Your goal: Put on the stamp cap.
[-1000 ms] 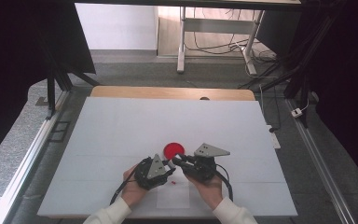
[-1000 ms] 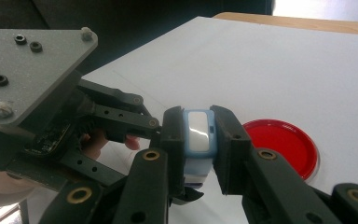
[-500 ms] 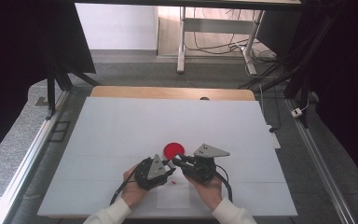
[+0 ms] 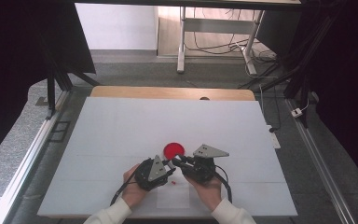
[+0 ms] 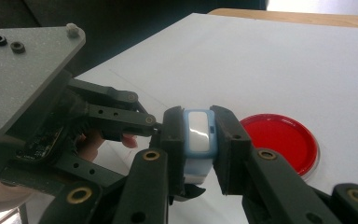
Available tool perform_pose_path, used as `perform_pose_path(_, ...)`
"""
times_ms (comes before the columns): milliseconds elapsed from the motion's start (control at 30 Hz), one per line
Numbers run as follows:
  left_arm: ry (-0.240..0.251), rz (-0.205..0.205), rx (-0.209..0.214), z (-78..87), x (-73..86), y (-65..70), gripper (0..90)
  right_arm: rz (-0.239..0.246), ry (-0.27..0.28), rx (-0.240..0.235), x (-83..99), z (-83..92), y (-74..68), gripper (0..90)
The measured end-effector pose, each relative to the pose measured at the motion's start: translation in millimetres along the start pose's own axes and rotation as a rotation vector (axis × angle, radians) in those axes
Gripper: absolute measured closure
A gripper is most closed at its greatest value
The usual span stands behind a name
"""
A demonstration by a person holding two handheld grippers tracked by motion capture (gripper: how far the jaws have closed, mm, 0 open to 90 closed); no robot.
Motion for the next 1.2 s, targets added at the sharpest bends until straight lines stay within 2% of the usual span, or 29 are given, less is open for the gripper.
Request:
perform_pose_path(133,-0.002,-0.031,-0.029,2.0,-1.3,0.2,65.0,0.003,-0.002,-0.008,-0.7,0.6,-0.6,75.1)
perform_pose_path(367,-0.008,-0.046,-0.035,2.5,-1.7,1.2,65.2,0.005,-0.007,-0.015,-0.2,1.0,-1.1,75.3)
perform_pose_path(967,-0.003,-0.053,-0.046,5.3,-4.6,1.7,65.3,-0.014,-0.012,-0.024,2.3,0.8,-1.0,75.4)
perform_pose_path(1200,-0.017,-0.058,-0.048,4.8,-4.2,2.2,65.2,-0.013,-0.020,-0.023,4.3,-0.5,-0.9,75.5)
Point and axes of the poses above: each handheld gripper's, and its own axes: z roughly backward along the jaws, x roughly out of its underside, y roughly to its right, the point moved 7 cm from there along -z, roughly forward along the jaws, and after that the axes turned 11 degrees about -z, right-handed, at the moved point
